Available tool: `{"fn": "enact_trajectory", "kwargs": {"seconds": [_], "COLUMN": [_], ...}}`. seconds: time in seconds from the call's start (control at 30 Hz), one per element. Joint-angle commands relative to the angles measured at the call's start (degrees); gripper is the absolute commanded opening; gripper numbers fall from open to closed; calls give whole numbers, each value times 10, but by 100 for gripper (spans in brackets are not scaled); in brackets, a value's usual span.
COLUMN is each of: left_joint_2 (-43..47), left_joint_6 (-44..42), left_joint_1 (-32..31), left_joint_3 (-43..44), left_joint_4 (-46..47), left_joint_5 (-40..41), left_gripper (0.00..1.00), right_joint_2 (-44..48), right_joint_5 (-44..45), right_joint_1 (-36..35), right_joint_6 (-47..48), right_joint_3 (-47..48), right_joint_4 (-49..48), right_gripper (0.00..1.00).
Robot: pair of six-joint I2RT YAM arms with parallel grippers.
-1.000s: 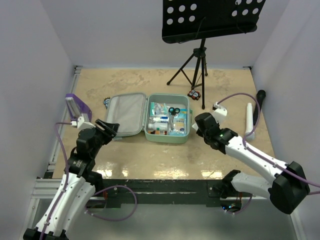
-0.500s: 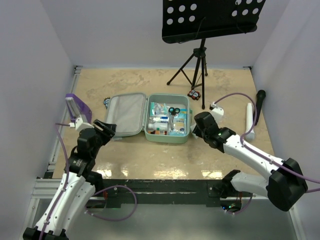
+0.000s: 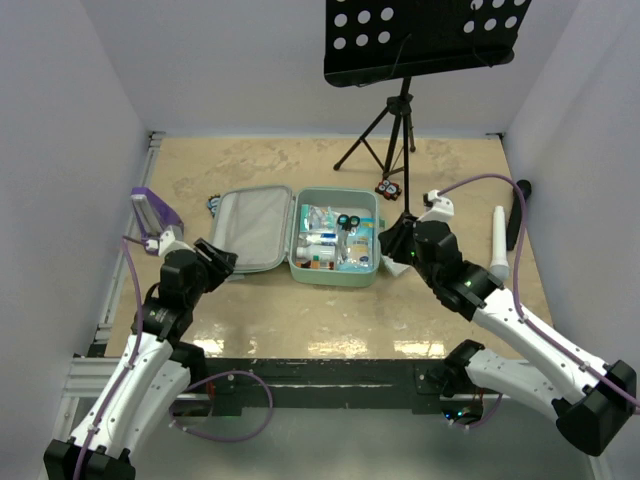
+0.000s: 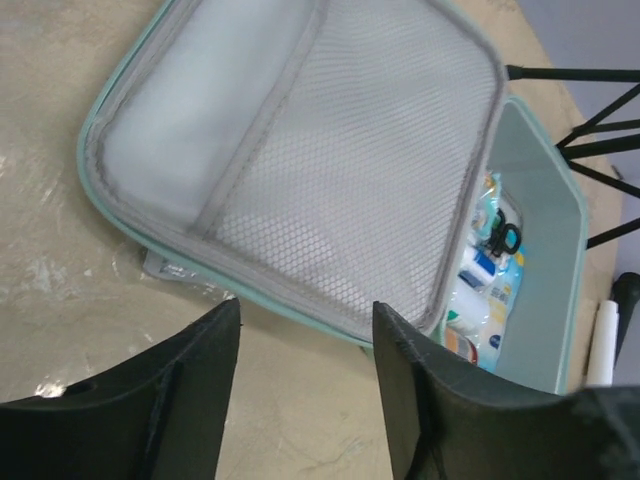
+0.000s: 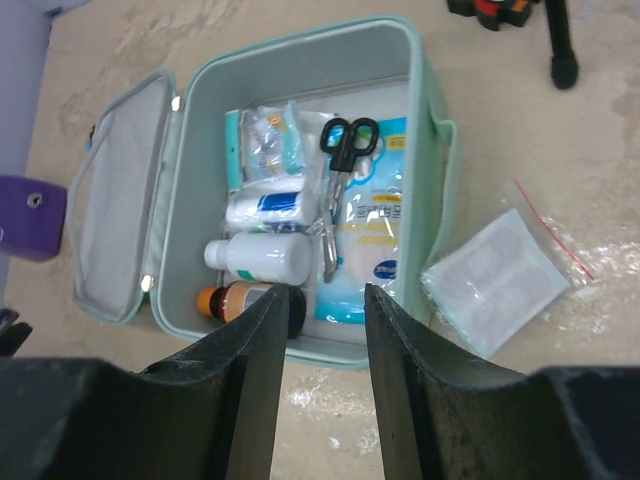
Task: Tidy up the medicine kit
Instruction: Place the medical item at the center of the board, then pick up the medical item at the center of the board.
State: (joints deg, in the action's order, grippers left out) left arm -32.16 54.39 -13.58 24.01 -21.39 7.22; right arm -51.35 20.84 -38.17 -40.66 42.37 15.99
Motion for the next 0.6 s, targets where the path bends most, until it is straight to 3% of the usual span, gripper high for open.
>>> {"fn": "enact_trajectory", "kwargs": {"seconds": [0.0, 0.13, 0.2, 0.37, 0.57], "left_joint_2": [-26, -31, -46, -126, -157], "left_joint_6": [-12, -15, -9, 17, 8], "left_joint_1": [-4, -10, -35, -106, -116], "left_joint_3": [11, 17, 17, 20, 3], "left_joint_4": [-51, -78, -80, -102, -65], "left_joint_5": [9, 14, 19, 57, 74], "left_gripper": [54, 43, 42, 47, 56], "right_joint_2": [-54, -86, -100, -129, -111], "right_joint_5": [-26, -20, -26, -30, -26], "right_joint_1": [-35, -71, -77, -79, -79], "right_joint_6": [54, 59, 62, 74, 86], "right_joint_3": [25, 24, 20, 27, 22], "right_joint_4": [-50, -87, -110, -129, -134], "right_gripper": [40, 40, 40, 40, 41]}}
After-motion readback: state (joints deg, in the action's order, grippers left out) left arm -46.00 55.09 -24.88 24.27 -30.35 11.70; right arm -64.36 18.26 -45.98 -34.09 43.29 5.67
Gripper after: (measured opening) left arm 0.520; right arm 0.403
